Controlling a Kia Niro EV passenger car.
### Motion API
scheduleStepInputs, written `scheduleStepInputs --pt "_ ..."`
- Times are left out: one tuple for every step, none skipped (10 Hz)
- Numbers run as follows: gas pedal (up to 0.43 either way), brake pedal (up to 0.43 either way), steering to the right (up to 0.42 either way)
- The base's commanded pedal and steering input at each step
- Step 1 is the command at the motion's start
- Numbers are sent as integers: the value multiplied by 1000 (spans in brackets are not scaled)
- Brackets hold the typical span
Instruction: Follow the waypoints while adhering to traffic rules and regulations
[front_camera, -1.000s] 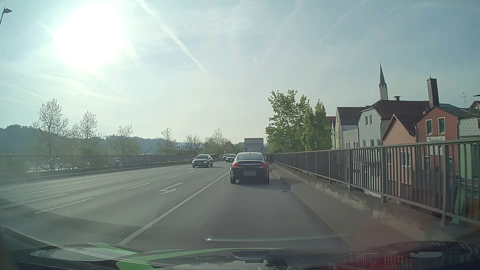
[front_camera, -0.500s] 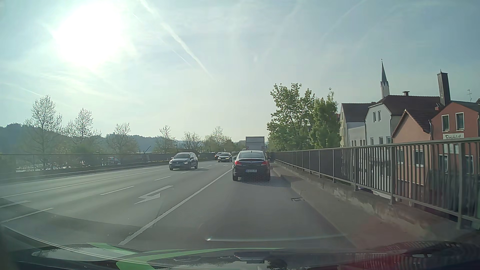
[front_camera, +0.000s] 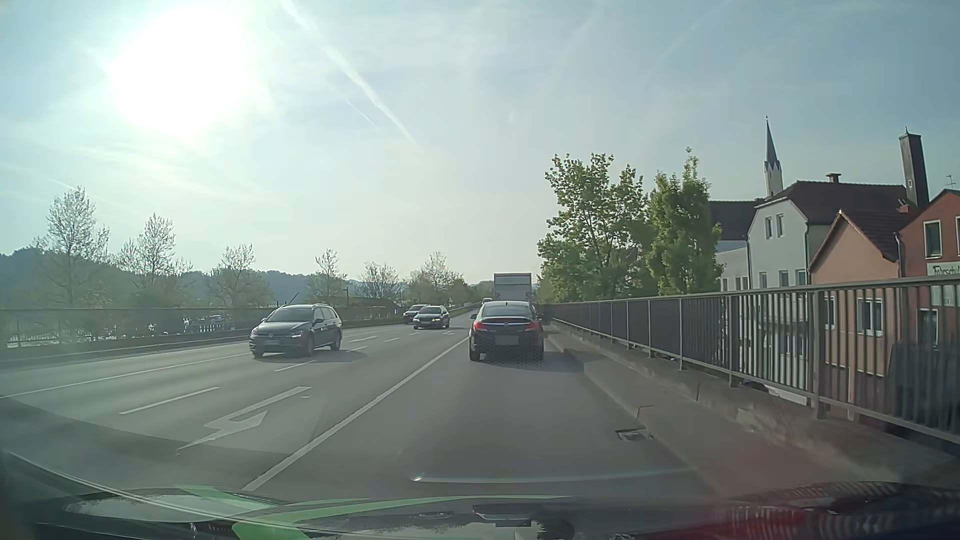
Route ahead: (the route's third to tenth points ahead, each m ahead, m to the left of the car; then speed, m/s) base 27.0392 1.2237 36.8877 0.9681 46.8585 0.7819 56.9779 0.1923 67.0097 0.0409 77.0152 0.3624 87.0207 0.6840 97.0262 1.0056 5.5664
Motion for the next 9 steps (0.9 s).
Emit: scheduleStepInputs --pt "150 0 -3" --pt "150 0 -3" --pt "150 0 -3" --pt "150 0 -2" --pt "150 0 -1" --pt "150 0 -1" --pt "150 0 0" --pt "150 0 1" --pt "150 0 1"
